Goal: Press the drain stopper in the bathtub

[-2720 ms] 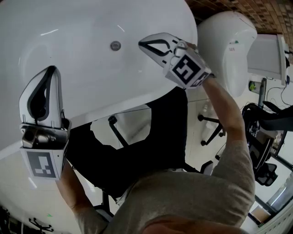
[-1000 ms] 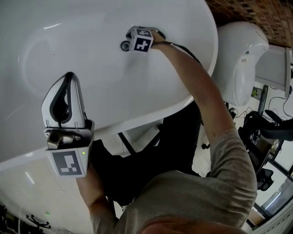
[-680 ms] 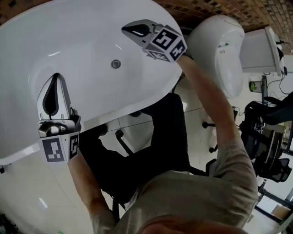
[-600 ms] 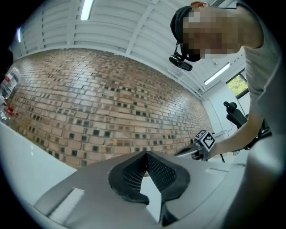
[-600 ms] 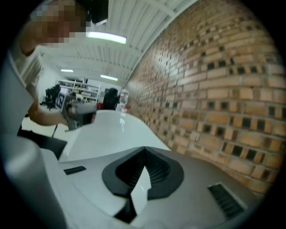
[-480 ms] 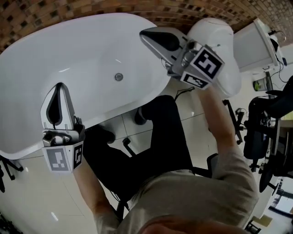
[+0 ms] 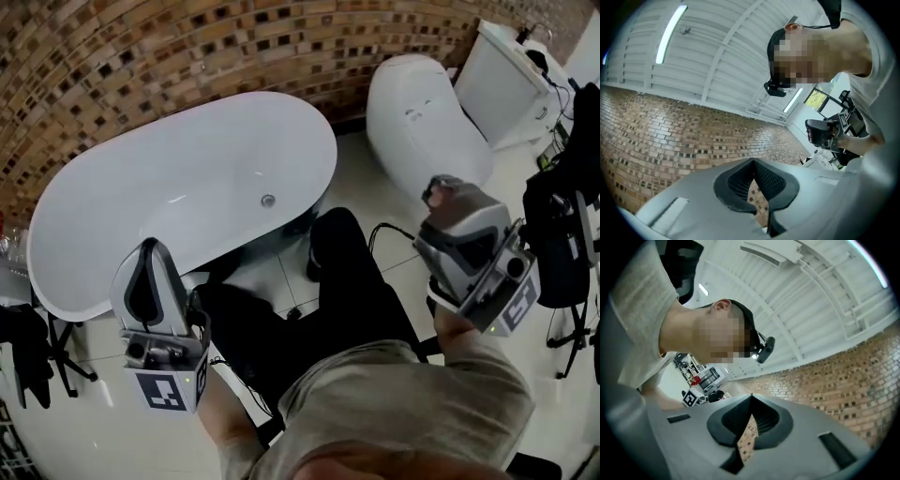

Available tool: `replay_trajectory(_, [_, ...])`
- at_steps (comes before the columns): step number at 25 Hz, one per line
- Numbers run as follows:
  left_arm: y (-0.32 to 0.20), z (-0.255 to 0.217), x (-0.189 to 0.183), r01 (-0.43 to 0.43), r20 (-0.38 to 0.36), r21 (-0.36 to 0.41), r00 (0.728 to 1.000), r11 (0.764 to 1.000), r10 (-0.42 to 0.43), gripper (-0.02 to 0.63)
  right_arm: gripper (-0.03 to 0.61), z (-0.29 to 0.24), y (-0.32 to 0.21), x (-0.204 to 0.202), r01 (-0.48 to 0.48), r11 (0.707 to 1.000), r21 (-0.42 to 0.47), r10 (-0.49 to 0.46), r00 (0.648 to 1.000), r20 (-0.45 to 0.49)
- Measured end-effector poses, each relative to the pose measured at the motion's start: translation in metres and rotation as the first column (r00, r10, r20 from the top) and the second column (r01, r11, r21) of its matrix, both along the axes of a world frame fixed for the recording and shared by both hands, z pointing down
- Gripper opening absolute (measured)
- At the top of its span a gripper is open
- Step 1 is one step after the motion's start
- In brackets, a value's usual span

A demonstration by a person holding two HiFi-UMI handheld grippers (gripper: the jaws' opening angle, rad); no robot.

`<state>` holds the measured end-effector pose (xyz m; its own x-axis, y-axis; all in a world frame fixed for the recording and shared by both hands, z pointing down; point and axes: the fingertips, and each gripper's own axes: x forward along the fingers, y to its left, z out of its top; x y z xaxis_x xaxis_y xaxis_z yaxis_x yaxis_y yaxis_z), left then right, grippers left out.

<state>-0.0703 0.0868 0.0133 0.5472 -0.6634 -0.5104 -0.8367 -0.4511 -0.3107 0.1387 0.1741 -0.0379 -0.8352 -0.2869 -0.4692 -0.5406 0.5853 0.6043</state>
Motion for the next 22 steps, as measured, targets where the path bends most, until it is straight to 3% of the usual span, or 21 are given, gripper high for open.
replay_trajectory(5, [0.09,-0.045,0.006,0.014,0.052,0.219,0.998,0.976,-0.026,-0.008,0.001,-0.018,0.071,0.014,-0.053,0.983,0.178,0.047,0.998,0.037])
replay_trajectory(7, [0.113,-0.052,0.006,0.013,0.053,0.26,0.998,0.966,-0.028,-0.008,0.001,-0.02,0.083,0.02,-0.058,0.976,0.209,0.05,0.998,0.045])
replay_trajectory(22, [0.125,-0.05,0.028,-0.029,0.101,0.281,0.995,0.959,0.001,-0.008,0.002,-0.018,0.078,0.033,-0.102,0.965,0.243,0.092,0.994,0.05])
